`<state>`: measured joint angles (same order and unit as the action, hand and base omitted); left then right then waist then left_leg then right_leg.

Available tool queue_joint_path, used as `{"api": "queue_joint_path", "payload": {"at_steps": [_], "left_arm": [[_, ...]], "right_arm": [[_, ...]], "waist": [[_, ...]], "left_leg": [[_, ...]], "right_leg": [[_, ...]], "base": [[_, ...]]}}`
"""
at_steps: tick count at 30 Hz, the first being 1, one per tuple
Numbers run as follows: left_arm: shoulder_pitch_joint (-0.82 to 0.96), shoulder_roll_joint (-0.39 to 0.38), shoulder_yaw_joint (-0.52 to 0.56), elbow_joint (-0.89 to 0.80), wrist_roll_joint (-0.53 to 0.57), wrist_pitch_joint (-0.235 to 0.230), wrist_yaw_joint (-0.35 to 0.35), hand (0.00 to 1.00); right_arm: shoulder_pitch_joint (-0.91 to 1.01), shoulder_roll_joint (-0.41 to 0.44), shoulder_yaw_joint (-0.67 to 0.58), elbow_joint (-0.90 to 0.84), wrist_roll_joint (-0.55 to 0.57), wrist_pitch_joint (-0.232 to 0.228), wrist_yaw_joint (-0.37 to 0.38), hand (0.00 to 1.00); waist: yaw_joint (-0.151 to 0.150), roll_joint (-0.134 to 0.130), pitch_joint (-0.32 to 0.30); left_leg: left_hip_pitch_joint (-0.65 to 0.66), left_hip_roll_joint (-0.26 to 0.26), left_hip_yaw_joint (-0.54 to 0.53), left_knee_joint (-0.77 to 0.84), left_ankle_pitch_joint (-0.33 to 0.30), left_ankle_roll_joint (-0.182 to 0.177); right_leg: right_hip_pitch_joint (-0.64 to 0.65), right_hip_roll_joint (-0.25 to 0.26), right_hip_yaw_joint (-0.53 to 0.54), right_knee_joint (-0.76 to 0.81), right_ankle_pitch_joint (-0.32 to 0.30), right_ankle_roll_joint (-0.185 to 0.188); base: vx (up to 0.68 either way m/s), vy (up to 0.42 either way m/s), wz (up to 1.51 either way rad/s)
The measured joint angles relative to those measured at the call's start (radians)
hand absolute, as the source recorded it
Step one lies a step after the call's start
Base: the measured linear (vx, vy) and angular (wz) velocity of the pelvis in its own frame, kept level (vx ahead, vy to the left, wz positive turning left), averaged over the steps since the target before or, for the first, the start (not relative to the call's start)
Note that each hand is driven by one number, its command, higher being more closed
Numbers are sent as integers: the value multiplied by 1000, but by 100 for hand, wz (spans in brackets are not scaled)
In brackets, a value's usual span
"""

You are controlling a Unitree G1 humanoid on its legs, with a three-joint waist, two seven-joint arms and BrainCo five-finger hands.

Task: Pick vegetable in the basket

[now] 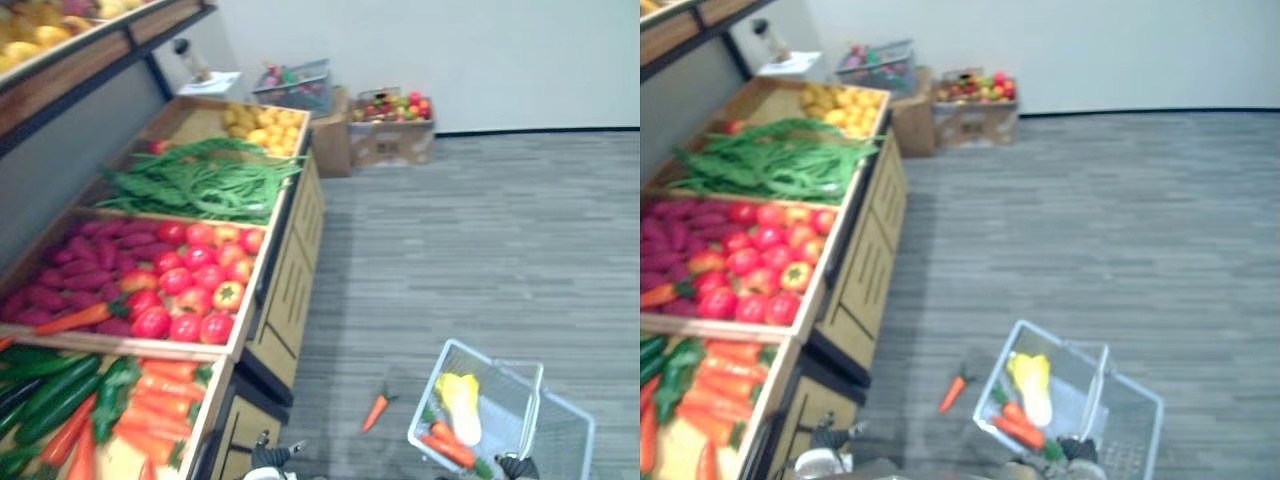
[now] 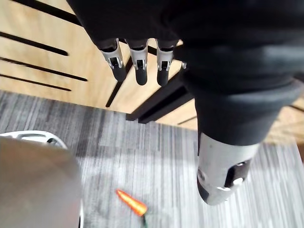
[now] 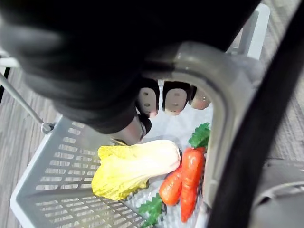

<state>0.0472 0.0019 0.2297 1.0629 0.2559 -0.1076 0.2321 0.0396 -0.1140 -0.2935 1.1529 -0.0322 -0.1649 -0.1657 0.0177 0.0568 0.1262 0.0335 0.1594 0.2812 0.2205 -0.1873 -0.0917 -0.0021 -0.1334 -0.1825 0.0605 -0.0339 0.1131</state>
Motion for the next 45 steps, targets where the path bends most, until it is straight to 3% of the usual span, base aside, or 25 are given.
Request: {"api": "queue_joint_path", "payload": {"at_steps": [2,6,10,12,13,15,17,21,24,25,35,42,45], "left_arm": [[-19,9,-13,0,5,0,0,0],[-25,28,-38,0,15,1,0,0],[-28,51,-72,10,33,2,1,0],[-33,51,-74,10,33,2,1,0],[-35,44,-74,10,34,2,1,0],[-39,43,-79,9,33,3,2,0],[-39,54,-88,11,28,4,1,0],[-40,45,-86,12,20,2,-2,0],[-39,44,-67,15,-22,2,-4,0],[-43,39,-27,90,-128,1,-41,0],[-42,39,-26,89,-127,1,-45,0],[-35,43,-31,73,-125,0,-70,0],[2,59,-26,31,-126,-2,-82,0]], "right_arm": [[-19,-3,-28,-1,2,-6,-3,100],[-7,-1,-76,1,4,-3,-10,100],[-10,16,-83,-18,14,-2,-17,100],[-23,15,-82,-20,22,3,-20,100],[-36,15,-80,-20,36,6,-20,100],[-35,11,-86,-41,44,9,-24,100],[-26,15,-84,-38,57,11,-21,100],[-31,27,-86,-38,83,9,0,100],[-29,43,-95,-31,103,16,2,100],[-1,35,-111,4,120,21,23,100],[0,32,-111,3,120,22,26,100],[10,10,-111,1,122,24,73,100],[5,9,-111,-2,122,21,87,100]], "waist": [[-11,-22,27],[-16,-40,40],[-23,-57,55],[-24,-44,58],[-17,-41,72],[-22,-44,88],[-24,-52,89],[-19,-40,84],[-15,-41,82],[-16,-30,37],[-15,-29,37],[-16,-21,41],[-14,-25,44]], "left_leg": [[-13,-32,10,-46,0,1],[20,-71,38,-89,0,2],[62,-74,134,-115,-12,18],[66,-58,180,-113,-14,21],[81,-40,230,-114,-14,24],[115,-40,258,-123,-14,24],[143,-45,260,-125,-14,22],[127,-24,263,-132,-10,14],[125,-8,268,-131,5,-6],[165,-58,200,-130,-1,0],[165,-64,163,-133,-1,0],[197,-65,152,-122,0,-1],[139,-15,200,102,-13,-21]], "right_leg": [[-37,-22,22,-27,36,19],[-48,-45,60,-26,45,32],[-96,-39,119,8,53,35],[-126,-34,26,36,84,-5],[-131,-45,-134,60,79,-64],[-134,-99,-311,183,-13,-122],[-128,-93,-299,211,-15,-80],[-133,-35,-261,115,12,-58],[-92,13,-246,-26,81,-61],[22,-2,-244,-175,177,-44],[31,-7,-259,-174,177,-43],[60,-7,-255,-163,174,-45],[10,-24,-190,-30,87,-64]], "base": [[6,175,-23],[3,113,-22],[-9,64,-72],[-46,-11,-68],[-70,-24,-77],[-28,-34,-48],[21,-55,-36],[-27,-84,-39],[-13,-42,-26],[-10,-4,-4],[-9,10,4],[-32,26,-1],[-77,-57,-50]]}}
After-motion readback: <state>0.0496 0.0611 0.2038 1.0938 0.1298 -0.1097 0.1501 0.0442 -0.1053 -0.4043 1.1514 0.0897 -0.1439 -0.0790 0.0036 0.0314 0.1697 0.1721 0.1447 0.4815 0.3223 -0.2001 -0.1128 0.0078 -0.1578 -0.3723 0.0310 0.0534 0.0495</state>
